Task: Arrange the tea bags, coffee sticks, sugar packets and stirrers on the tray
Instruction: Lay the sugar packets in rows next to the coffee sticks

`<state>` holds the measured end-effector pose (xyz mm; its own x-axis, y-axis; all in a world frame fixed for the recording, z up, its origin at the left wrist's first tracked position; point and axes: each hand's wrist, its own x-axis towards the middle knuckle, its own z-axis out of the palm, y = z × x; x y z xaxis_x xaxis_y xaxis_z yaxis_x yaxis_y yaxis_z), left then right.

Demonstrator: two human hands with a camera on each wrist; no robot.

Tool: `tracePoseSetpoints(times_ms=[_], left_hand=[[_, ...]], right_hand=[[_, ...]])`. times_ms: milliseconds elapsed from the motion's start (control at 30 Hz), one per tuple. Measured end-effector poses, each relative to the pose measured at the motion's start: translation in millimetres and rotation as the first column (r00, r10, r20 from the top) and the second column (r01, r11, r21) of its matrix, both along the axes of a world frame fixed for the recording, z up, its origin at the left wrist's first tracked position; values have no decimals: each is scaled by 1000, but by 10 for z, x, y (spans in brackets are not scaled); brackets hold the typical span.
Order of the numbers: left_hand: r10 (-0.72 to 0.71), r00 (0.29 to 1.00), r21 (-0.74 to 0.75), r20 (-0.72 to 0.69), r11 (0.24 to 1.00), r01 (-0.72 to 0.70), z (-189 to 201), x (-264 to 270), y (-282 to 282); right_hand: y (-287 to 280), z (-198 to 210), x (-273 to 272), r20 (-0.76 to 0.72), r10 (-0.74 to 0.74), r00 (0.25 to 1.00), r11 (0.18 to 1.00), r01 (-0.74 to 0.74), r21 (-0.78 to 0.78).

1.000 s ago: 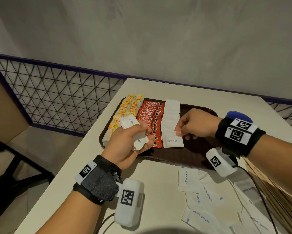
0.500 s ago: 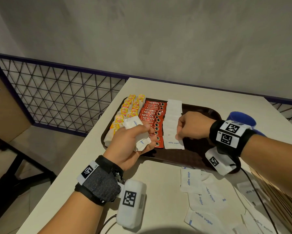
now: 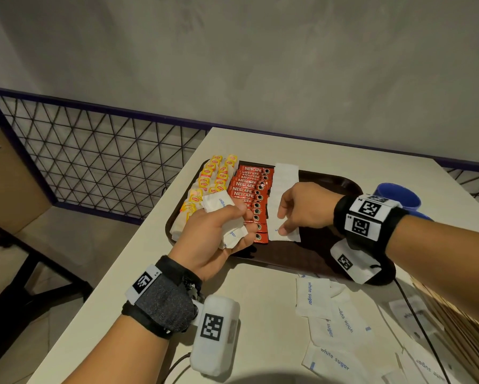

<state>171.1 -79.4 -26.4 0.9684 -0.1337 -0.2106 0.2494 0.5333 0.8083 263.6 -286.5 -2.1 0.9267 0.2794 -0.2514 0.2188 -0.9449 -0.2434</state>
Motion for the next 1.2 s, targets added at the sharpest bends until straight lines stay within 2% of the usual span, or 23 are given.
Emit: tracePoseSetpoints(times_ms=[400, 567, 767, 933, 1000, 1100, 1200], left_hand=[[19, 1000, 10, -10, 1000, -19, 19, -11, 12], [13, 1000, -30, -19, 999, -14, 26, -18, -4], [0, 999, -164, -46, 986, -7, 46, -15, 17], [-100, 994, -223, -33, 971, 90, 77, -80, 0], [-152, 988, -198, 12, 968, 152, 70, -98, -7], [-236, 966, -71, 105, 967, 244, 40, -105, 1], [-227, 968, 23, 109, 974, 226, 19, -93, 20]], right_hand=[[47, 31, 98, 20, -45, 999, 999, 45, -7], [27, 57, 93, 14, -46, 999, 999, 46, 6], [-64, 347, -47, 90, -166, 982, 953, 136, 272], [54, 527, -451, 83, -116, 990, 886, 65, 460], [148, 545, -612, 77, -72, 994, 865, 23, 501], [244, 512, -769, 91, -27, 995, 841, -27, 540], [244, 491, -832, 61, -65, 996, 789, 14, 615]])
